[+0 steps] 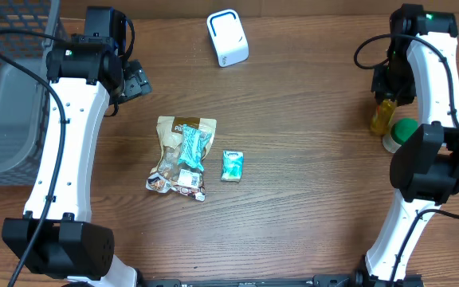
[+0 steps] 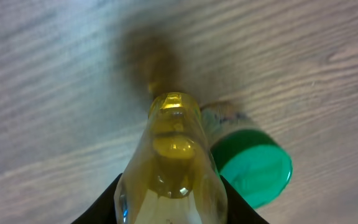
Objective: Scan the item barcode
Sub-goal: 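Carry the oil bottle right and lower it beside the jar, then open the right gripper, release the bottle, and lift away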
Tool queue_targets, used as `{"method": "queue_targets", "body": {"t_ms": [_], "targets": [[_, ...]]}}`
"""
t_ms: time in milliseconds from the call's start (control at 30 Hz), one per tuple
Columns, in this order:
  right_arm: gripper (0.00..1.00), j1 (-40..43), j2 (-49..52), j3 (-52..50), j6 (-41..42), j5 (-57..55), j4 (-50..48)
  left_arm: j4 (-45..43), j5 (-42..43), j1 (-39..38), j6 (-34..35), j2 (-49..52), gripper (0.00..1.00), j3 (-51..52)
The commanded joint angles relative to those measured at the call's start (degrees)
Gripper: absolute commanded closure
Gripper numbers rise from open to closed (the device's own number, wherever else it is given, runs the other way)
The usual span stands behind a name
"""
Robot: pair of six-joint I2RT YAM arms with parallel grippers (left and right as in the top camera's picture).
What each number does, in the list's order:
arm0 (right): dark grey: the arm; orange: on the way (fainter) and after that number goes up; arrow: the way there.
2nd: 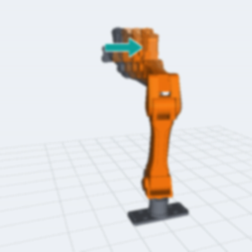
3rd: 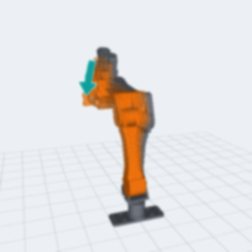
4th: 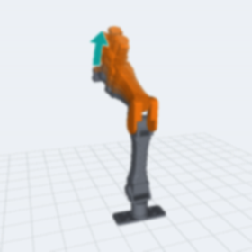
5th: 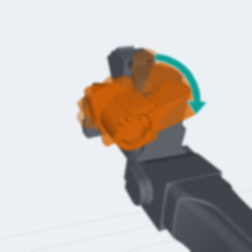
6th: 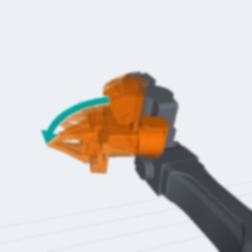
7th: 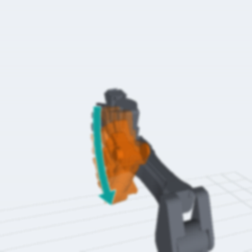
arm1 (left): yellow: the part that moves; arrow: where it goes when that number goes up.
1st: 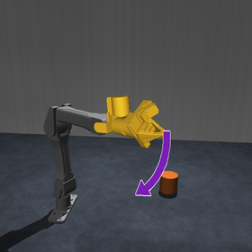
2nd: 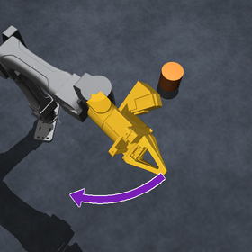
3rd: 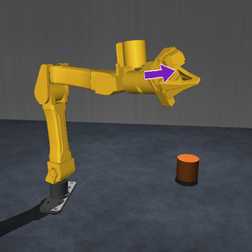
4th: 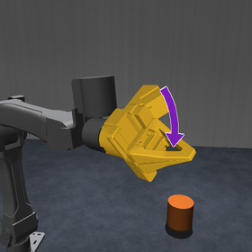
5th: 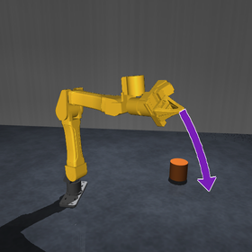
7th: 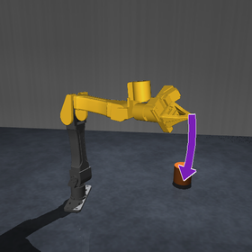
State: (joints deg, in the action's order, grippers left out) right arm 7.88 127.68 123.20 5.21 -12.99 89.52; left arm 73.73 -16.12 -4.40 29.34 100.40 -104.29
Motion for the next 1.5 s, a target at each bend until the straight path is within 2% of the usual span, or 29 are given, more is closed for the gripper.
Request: {"method": "queue_targets", "body": {"t_ms": [0, 100, 400, 667, 900, 1033, 1100, 1233, 1300, 1400, 1467], "targets": [[0.95, 0.42, -0.87, 0.5, 1.44, -0.68, -3.65, -0.07, -0.79, -0.11, -1.07, -0.76, 0.01, -1.07], [0.89, 0.52, -0.87, 0.5, 1.4, 1.42, -6.8, -0.07, -0.79, -0.11, -1.07, -0.76, 0.0, -1.07], [0.87, 0.61, 0.28, 0.5, 0.33, 5.7, -10.23, -0.09, -0.79, -0.48, -1.07, -0.76, 0.01, -1.07], [0.75, 1.11, 0.39, 0.46, 0.35, 6.05, -9.6, -0.09, -0.76, -0.57, -1.07, -0.76, 0.01, -1.09], [0.71, 1.25, 0.39, -1.84, 0.35, 6.08, -10.88, -0.07, -0.79, -0.52, -1.07, -0.76, 0.0, -1.07], [0.65, 1.25, 0.39, -3.41, 0.35, 6.08, -11.91, -0.09, -0.79, -0.55, -1.07, -0.76, 0.0, -1.07], [0.55, 1.25, 0.39, -3.54, 0.35, 6.08, -11.91, -0.07, -0.79, -0.55, -1.07, -0.76, 0.0, -1.07], [0.23, 1.25, 0.39, -3.54, 0.35, 6.05, -11.69, -0.07, -0.79, -0.55, -1.07, -0.76, 0.0, -1.07], [0.11, 1.25, 0.31, -3.5, 0.35, 6.05, -11.65, -0.09, -0.79, -0.52, -1.07, -0.76, 0.0, -1.07], [0.02, 1.25, 0.02, -3.13, 0.35, 6.03, -11.34, -0.07, -0.79, -0.52, -1.07, -0.76, 0.0, -1.07], [0.01, 1.25, -0.37, -2.1, 0.37, 6.08, -10.69, -0.07, -0.79, -0.55, -1.07, -0.76, 0.0, -1.07]]}}
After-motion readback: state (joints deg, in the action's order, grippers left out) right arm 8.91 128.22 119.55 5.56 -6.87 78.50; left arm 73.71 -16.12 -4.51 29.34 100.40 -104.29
